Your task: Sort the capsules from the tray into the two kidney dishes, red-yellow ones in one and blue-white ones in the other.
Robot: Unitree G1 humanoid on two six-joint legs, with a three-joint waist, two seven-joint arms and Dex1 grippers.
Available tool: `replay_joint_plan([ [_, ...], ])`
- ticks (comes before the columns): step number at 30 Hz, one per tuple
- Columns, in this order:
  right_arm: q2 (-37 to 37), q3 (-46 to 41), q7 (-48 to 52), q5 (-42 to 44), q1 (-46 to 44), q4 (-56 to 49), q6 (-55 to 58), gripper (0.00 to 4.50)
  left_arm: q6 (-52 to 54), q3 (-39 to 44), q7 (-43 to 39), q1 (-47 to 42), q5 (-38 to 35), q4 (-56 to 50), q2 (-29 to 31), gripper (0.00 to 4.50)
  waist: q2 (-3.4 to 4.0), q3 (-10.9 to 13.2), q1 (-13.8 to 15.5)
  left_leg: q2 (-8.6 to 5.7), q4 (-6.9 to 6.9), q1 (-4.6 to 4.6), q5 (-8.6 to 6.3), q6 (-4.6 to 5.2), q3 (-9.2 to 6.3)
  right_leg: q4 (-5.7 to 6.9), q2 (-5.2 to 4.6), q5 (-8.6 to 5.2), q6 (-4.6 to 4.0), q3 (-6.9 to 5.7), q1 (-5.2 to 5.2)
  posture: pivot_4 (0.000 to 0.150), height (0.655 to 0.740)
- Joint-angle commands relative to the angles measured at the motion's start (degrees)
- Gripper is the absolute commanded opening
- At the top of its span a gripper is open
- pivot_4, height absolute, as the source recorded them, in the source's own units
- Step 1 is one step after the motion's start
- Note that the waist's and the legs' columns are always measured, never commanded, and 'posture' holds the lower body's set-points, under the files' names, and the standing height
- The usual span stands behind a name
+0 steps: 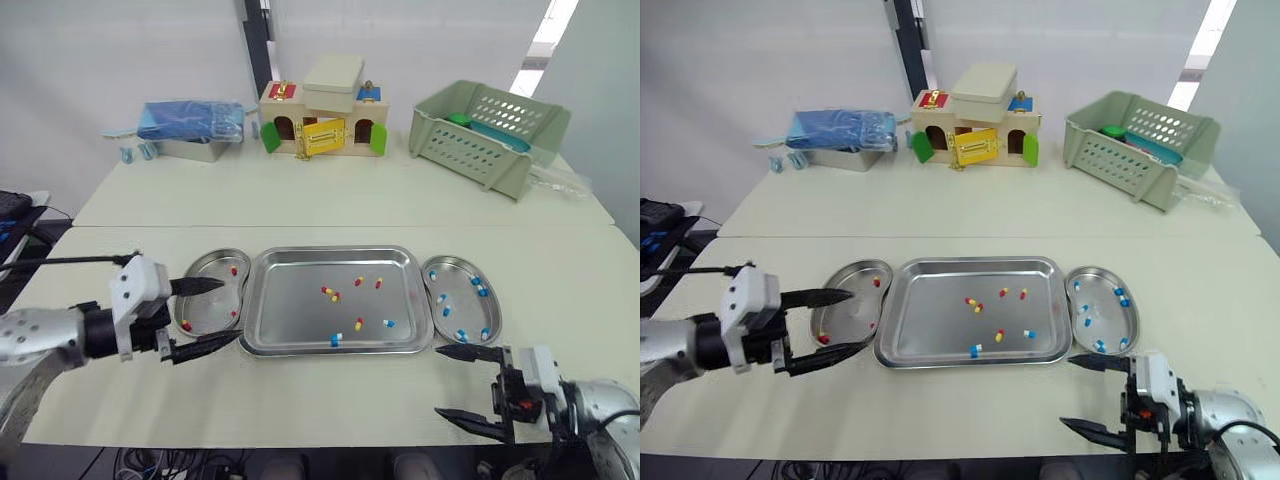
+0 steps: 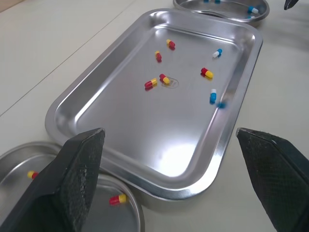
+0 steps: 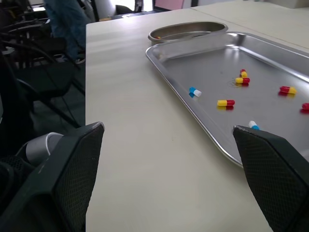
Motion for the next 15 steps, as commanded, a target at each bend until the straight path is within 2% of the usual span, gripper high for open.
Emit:
replay_joint_plan([
  [1,1.61,-2.04,-2.49,2.15,4.52,-4.98,-2.71,4.47,-1.41,-4.73,-5.24,-6.12,3.61,4.07,0.89,4.50,0.00,0.01,0.05,0.01,-0.02,0.00,0.00,0.00,-0.01,-0.01,0.02,0.00,0.00,-0.01,-0.01,0.150,0.7400],
  [6,4.75,-0.01,-4.55,-0.03,11.08,-5.98,-7.14,4.47,-3.61,-13.67,-11.11,-19.76,8.96,12.19,-2.93,4.50,-0.05,0.01,0.40,0.00,0.03,-0.02,0.00,0.00,-0.03,-0.01,0.02,0.00,0.00,-0.05,0.05,0.150,0.7400],
  [15,10.99,2.12,-10.15,-0.21,11.93,-4.40,-13.14,4.47,-8.18,-24.98,-18.02,-35.35,18.08,25.44,-12.96,4.50,-0.07,0.00,0.27,0.00,0.10,-0.02,0.01,-0.01,-0.03,0.03,0.02,0.00,0.01,-0.05,0.05,0.150,0.7400],
])
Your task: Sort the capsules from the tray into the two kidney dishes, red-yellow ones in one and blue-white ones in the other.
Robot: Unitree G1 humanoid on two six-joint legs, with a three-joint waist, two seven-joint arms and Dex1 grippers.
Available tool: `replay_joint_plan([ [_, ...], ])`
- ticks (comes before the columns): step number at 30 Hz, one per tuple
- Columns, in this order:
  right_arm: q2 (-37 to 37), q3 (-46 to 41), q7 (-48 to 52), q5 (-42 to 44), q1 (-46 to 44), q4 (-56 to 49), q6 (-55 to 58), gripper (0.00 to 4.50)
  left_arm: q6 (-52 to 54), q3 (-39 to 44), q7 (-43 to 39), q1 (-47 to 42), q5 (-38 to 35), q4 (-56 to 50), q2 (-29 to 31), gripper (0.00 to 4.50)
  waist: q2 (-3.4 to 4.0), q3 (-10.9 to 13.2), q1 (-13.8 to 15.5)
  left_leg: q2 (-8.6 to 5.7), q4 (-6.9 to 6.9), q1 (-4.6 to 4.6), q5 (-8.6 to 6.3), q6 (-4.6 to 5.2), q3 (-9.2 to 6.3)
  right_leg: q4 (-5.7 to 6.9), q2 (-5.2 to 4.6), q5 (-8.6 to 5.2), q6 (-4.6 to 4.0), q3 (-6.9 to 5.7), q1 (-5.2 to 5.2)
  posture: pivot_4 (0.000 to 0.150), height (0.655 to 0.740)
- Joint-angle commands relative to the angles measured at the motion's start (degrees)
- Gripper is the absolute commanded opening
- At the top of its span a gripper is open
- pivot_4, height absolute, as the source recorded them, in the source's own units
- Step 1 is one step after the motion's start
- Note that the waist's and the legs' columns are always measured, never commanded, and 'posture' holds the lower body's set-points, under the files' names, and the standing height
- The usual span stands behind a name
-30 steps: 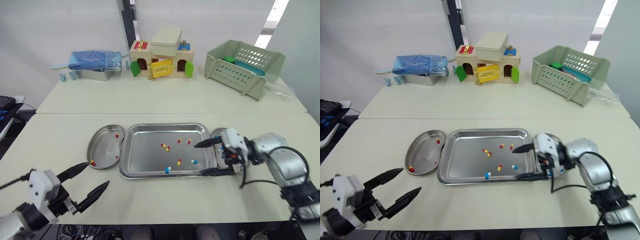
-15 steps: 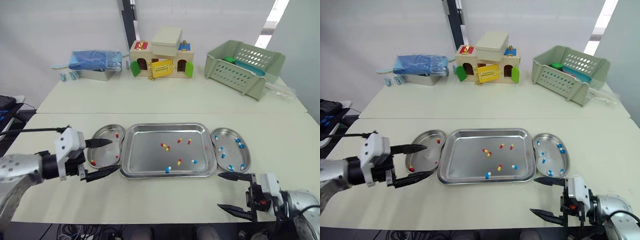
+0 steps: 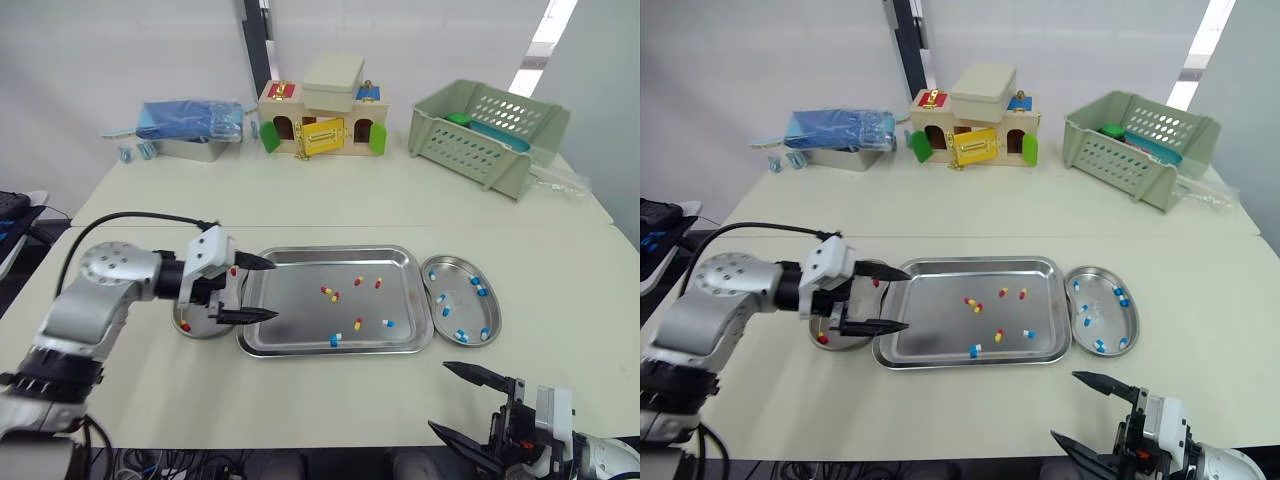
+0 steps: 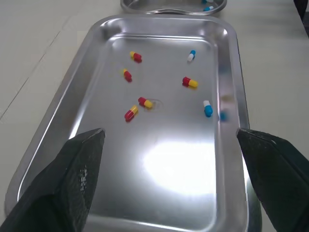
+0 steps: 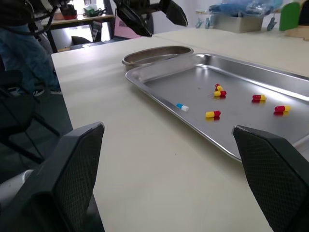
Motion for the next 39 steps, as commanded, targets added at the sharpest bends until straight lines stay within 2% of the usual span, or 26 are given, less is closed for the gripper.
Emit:
replay_joint_plan([
  [1,1.56,0.45,-1.71,0.39,0.08,-0.24,-3.30,4.47,-3.08,-2.33,-2.38,-2.95,3.35,4.64,-2.06,4.50,0.00,0.00,-0.13,0.00,0.00,0.00,0.00,0.00,0.00,-0.01,0.00,0.00,0.00,0.01,0.00,0.150,0.7400],
  [14,0.78,3.91,-9.17,-2.26,2.31,-6.33,-2.28,4.47,-15.37,-8.47,-6.06,-15.08,14.28,28.40,-14.78,4.50,-0.04,0.00,0.07,-0.02,0.07,-0.04,0.00,0.00,-0.02,0.01,0.00,0.00,0.00,-0.02,-0.01,0.150,0.7400],
  [23,-0.34,6.05,-14.27,-3.55,3.54,-10.87,0.37,4.47,-21.43,-9.66,-6.13,-20.89,19.85,41.29,-20.39,4.50,-0.05,0.00,-0.10,-0.02,0.06,-0.05,0.00,0.01,-0.03,0.04,0.00,0.00,0.01,-0.02,-0.05,0.150,0.7400],
  [38,-1.65,6.74,-16.76,-3.79,4.65,-11.55,0.10,4.47,-23.75,-10.23,-4.57,-24.00,25.66,49.11,-24.11,4.50,-0.07,-0.01,-0.04,-0.03,0.08,-0.05,0.00,0.01,-0.03,0.04,0.00,0.00,0.01,-0.03,-0.02,0.150,0.7400],
  [39,-1.67,6.72,-16.66,-3.79,4.80,-11.36,-0.19,4.50,-23.34,-10.58,-4.42,-24.12,26.36,49.24,-24.00,4.12,-0.07,-0.01,-0.03,-0.03,0.08,-0.05,0.00,0.01,-0.04,0.05,0.00,0.00,0.01,-0.03,-0.02,0.150,0.7400],
])
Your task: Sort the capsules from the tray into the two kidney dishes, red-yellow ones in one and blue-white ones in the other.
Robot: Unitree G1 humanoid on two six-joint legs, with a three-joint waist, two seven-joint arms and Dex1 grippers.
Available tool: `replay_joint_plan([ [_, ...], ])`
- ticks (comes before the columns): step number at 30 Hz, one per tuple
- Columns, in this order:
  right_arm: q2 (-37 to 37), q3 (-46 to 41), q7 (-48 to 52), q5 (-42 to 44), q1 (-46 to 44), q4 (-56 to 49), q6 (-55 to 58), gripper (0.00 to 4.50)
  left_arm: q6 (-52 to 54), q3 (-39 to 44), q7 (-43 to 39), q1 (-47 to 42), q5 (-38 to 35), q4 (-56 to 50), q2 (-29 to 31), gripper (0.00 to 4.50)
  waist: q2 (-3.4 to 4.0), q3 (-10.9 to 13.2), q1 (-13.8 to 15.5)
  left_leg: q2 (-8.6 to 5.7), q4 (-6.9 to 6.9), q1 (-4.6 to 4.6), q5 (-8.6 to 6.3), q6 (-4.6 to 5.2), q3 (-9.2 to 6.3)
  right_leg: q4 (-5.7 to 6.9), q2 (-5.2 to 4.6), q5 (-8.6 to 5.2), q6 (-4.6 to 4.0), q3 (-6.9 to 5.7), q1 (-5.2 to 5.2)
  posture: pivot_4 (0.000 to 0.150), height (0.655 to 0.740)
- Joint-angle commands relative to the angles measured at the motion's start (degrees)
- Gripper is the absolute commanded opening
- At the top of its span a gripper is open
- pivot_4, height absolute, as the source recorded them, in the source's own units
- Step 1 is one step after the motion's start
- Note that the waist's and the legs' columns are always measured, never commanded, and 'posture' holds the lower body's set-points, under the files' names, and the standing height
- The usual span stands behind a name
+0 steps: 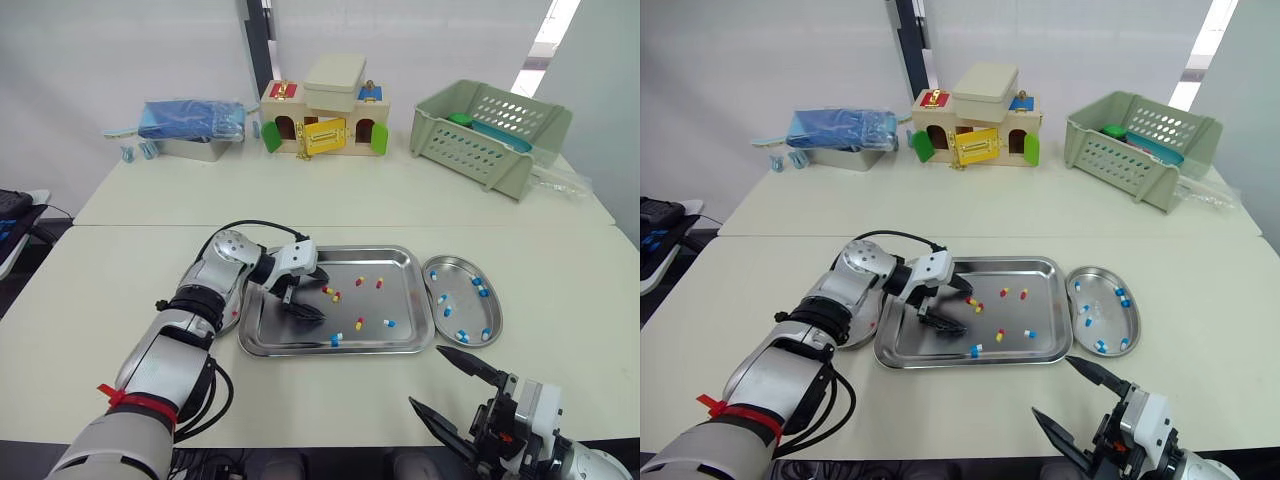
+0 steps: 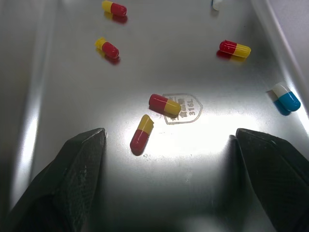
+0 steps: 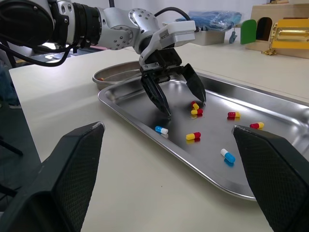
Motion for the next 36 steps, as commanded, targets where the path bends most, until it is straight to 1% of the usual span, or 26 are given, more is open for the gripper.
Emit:
replay_joint_plan([
  [1,-0.35,-0.04,0.06,0.20,0.99,-1.56,-1.52,4.50,0.49,-0.64,0.28,-0.99,2.04,0.75,0.05,3.93,0.00,0.00,0.01,0.00,0.00,0.00,0.00,0.00,0.00,0.00,0.00,0.00,0.00,0.00,0.00,0.150,0.7400],
  [4,-0.32,-0.18,0.51,0.12,1.57,-0.80,-2.48,4.50,0.52,-0.70,-0.09,-0.73,2.66,0.60,0.08,3.06,-0.01,-0.01,-0.02,0.00,0.00,0.01,0.00,0.00,0.00,0.00,0.00,0.00,0.00,0.01,0.00,0.150,0.7400],
  [6,-0.25,-0.21,0.82,0.09,1.79,-0.09,-3.22,4.50,0.49,-0.61,-0.11,-0.57,2.88,0.49,0.02,2.39,-0.01,-0.01,-0.02,0.00,0.00,0.02,0.00,0.00,0.00,0.01,0.00,0.00,0.00,0.00,0.01,0.150,0.7400],
  [7,-0.25,-0.20,0.94,0.10,1.86,0.28,-3.54,4.50,0.46,-0.60,-0.12,-0.53,2.97,0.46,-0.02,2.15,-0.01,-0.01,-0.02,0.00,0.00,0.02,0.00,0.00,0.00,0.01,0.00,0.00,0.00,0.00,0.01,0.150,0.7400],
  [12,-0.20,-0.18,1.80,0.20,2.61,2.08,-5.72,4.50,0.09,-0.60,-0.05,0.17,2.95,-0.47,-0.29,0.50,-0.02,-0.02,-0.02,0.00,0.00,0.03,0.00,0.00,0.00,0.01,0.00,0.00,0.00,0.00,0.02,0.150,0.7400],
  [13,-0.22,-0.21,1.91,0.26,2.62,2.32,-5.95,4.50,-0.04,-0.54,0.01,0.33,2.86,-0.68,-0.38,0.21,-0.02,-0.02,-0.02,0.00,0.00,0.03,0.00,0.00,0.00,0.01,0.00,0.00,0.00,0.00,0.02,0.150,0.7400],
  [14,-0.27,-0.23,1.95,0.30,2.53,2.49,-6.03,4.50,-0.11,-0.50,0.03,0.45,2.81,-0.81,-0.44,0.03,-0.02,-0.02,-0.01,0.00,0.00,0.03,0.00,0.00,0.00,0.01,0.00,0.00,0.00,0.00,0.02,0.150,0.7400],
  [22,-1.00,-0.31,1.60,0.89,1.48,2.28,-5.03,4.50,0.06,-0.46,-0.06,1.13,2.76,-1.66,-0.54,0.03,-0.02,-0.03,0.00,0.00,0.01,0.04,0.00,0.00,0.00,0.03,0.00,0.00,0.00,0.00,0.03,0.150,0.7400],
  [25,-1.19,-0.14,1.81,1.00,1.72,2.24,-5.18,4.50,0.82,0.00,-1.11,2.08,2.01,-3.95,0.47,0.03,-0.02,-0.04,-0.01,0.00,0.02,0.04,0.00,0.00,0.00,0.03,0.00,0.00,0.00,0.01,0.04,0.150,0.7400],
  [29,-1.87,0.24,2.52,1.20,1.60,1.94,-5.08,4.50,6.27,2.32,-3.00,4.40,-0.78,-13.19,4.14,0.03,-0.02,-0.04,-0.22,0.00,0.01,0.05,0.00,0.00,0.00,0.06,0.00,0.00,0.00,0.02,0.01,0.150,0.7400],
  [32,-3.04,0.84,3.38,1.86,-0.64,1.86,-4.09,4.50,17.08,8.04,-2.17,8.83,-5.43,-28.41,11.37,0.03,-0.02,0.00,-0.72,0.03,0.00,0.02,0.00,0.00,0.00,0.12,0.01,0.00,0.00,0.06,-0.05,0.150,0.7400],
  [36,-4.25,1.50,4.69,3.07,-3.15,2.17,-2.74,4.50,28.17,14.28,1.67,16.53,-9.12,-43.35,18.77,0.03,0.00,-0.01,-0.76,0.04,0.01,0.04,0.00,0.00,-0.03,0.32,0.00,-0.05,-0.02,0.06,-0.08,0.150,0.7400],
])
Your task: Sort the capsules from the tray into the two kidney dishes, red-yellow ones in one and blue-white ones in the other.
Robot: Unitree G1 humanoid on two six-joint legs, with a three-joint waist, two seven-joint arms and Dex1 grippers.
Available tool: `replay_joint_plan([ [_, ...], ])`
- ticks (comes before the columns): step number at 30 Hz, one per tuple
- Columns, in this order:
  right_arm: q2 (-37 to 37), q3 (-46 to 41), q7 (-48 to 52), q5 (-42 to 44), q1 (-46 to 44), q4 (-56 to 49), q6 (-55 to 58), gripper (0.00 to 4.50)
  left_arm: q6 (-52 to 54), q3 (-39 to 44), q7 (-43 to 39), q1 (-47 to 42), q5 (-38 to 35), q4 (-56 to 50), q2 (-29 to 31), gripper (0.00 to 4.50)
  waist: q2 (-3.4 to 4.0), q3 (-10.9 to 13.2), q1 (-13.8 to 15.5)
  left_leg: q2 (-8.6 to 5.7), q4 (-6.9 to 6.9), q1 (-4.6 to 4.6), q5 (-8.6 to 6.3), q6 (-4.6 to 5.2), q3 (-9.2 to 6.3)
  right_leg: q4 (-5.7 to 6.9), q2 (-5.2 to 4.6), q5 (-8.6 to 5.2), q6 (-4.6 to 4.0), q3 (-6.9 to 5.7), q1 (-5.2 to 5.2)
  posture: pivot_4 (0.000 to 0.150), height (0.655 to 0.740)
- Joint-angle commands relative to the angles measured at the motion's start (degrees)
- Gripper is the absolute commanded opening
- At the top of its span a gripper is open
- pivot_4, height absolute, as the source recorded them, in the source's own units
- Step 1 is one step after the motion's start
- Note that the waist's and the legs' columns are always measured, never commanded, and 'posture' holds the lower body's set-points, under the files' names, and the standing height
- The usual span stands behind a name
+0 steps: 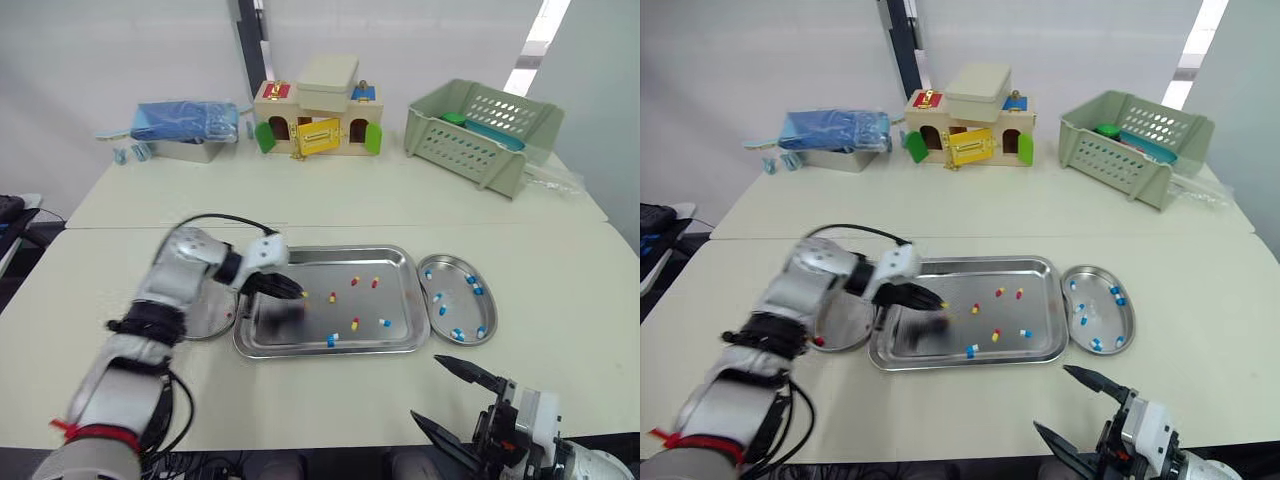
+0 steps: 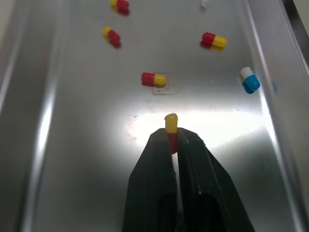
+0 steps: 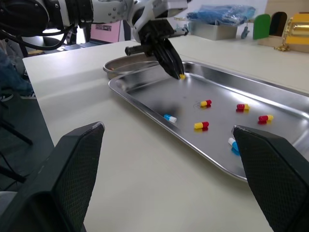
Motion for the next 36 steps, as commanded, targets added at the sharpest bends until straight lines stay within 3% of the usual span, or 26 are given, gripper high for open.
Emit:
replay_joint_plan([
  [1,-1.12,0.41,1.54,2.20,-1.57,-1.34,0.91,4.50,9.34,6.64,4.00,5.26,-4.12,-12.08,4.73,0.03,0.01,-0.01,0.13,0.00,0.00,0.02,0.00,0.00,0.00,0.01,0.00,0.00,0.00,0.00,0.02,0.150,0.7400],
  [7,-2.42,0.63,3.93,4.62,-6.81,0.94,3.24,4.50,20.56,20.22,13.70,18.68,-8.36,-23.50,10.35,0.03,-0.01,-0.01,0.67,0.00,0.04,0.06,0.00,0.00,-0.01,0.10,-0.01,-0.02,-0.03,0.00,0.01,0.150,0.7400],
  [12,-2.52,0.59,7.06,5.80,-10.55,4.86,3.33,4.50,25.43,27.97,20.15,29.09,-10.59,-30.23,10.74,0.03,-0.03,-0.02,0.79,0.01,0.03,0.09,0.00,0.00,0.01,0.13,-0.01,-0.05,-0.07,0.01,0.00,0.150,0.7400],
  [26,-1.68,0.26,11.35,5.84,-11.49,8.83,1.89,4.50,25.76,26.03,27.69,31.58,-14.30,-29.85,10.10,0.03,-0.12,-0.07,0.89,0.00,0.03,0.10,0.00,0.00,0.02,0.15,-0.03,-0.05,-0.08,0.00,0.00,0.150,0.7400],
  [31,-1.98,0.11,9.69,5.84,-11.66,6.51,3.64,4.50,24.79,24.53,28.35,31.12,-14.41,-27.83,10.13,1.42,-0.12,-0.08,0.88,0.00,0.03,0.10,0.00,0.00,0.02,0.15,-0.02,-0.05,-0.07,0.00,0.00,0.150,0.7400],
  [36,-2.42,-0.38,8.35,6.00,-11.42,4.56,5.17,4.50,23.89,23.62,28.68,30.83,-14.73,-26.71,10.35,3.16,-0.13,-0.08,0.89,0.00,0.03,0.10,0.00,0.00,0.02,0.16,-0.02,-0.05,-0.08,0.00,-0.01,0.150,0.7400],
])
